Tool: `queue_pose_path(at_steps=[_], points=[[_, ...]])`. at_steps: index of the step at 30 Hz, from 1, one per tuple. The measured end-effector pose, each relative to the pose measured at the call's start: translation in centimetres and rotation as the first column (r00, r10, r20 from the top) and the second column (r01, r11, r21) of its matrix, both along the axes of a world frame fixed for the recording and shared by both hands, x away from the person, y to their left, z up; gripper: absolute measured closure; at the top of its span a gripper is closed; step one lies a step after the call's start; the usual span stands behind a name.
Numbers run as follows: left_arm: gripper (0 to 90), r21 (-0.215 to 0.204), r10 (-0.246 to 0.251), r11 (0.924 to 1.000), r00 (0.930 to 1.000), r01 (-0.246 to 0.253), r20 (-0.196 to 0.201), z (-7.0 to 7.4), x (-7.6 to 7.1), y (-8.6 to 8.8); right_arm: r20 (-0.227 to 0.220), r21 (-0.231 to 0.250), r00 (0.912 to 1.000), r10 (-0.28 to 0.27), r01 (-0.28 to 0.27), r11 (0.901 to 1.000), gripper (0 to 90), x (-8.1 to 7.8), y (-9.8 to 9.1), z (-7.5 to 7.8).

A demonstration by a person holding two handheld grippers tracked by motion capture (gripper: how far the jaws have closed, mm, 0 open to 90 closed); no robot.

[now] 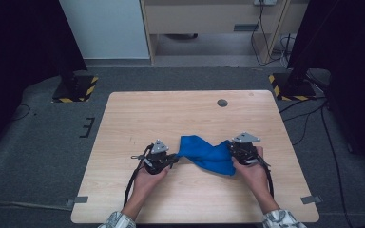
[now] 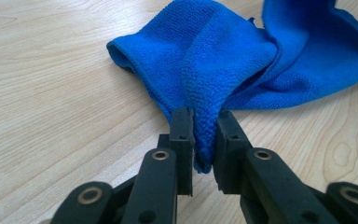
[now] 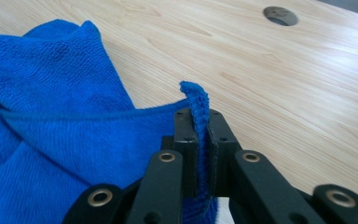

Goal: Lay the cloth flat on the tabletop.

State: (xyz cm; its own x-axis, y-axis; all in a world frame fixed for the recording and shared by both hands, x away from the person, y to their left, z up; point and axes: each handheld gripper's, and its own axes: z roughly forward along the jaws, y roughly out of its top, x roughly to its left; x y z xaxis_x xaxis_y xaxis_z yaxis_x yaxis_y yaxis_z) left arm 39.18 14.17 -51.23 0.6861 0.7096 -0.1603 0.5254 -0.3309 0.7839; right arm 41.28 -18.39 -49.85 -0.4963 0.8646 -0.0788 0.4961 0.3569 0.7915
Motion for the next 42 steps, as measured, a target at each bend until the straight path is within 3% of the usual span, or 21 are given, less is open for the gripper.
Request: queue_pose_path(at_steps=[4, 10, 24, 31, 42], points=[[78.1, -0.014, 0.005, 0.9999, 0.9999, -0.005, -0.009, 0.0, 0.1, 0.1, 0.007, 0.046, 1.0000, -0.005, 0.004, 0.9989, 86.9, -0.9, -2.2, 0.2], [74.9, -0.014, 0.008, 0.9999, 0.9999, -0.008, -0.012, -0.1, 0.0, 0.1, 0.011, 0.077, 0.9976, -0.069, 0.068, 0.9947, 87.5, -0.7, -4.3, 0.6], [69.5, -0.026, 0.026, 0.9993, 0.9996, -0.026, -0.009, 0.0, 0.2, 0.6, -0.041, 0.056, 0.9855, -0.164, 0.166, 0.9845, 87.6, 0.1, -6.7, -0.6], [70.2, -0.021, 0.004, 0.9998, 1.0000, -0.005, -0.004, 0.1, -0.1, 0.4, -0.070, 0.010, 0.9876, -0.140, 0.142, 0.9899, 87.5, 0.3, -6.3, -1.3], [67.7, -0.066, -0.042, 0.9968, 0.9977, 0.045, 0.053, 1.0, -0.8, -0.2, -0.069, 0.022, 0.9903, -0.121, 0.123, 0.9922, 87.5, 0.1, -5.9, -1.4]])
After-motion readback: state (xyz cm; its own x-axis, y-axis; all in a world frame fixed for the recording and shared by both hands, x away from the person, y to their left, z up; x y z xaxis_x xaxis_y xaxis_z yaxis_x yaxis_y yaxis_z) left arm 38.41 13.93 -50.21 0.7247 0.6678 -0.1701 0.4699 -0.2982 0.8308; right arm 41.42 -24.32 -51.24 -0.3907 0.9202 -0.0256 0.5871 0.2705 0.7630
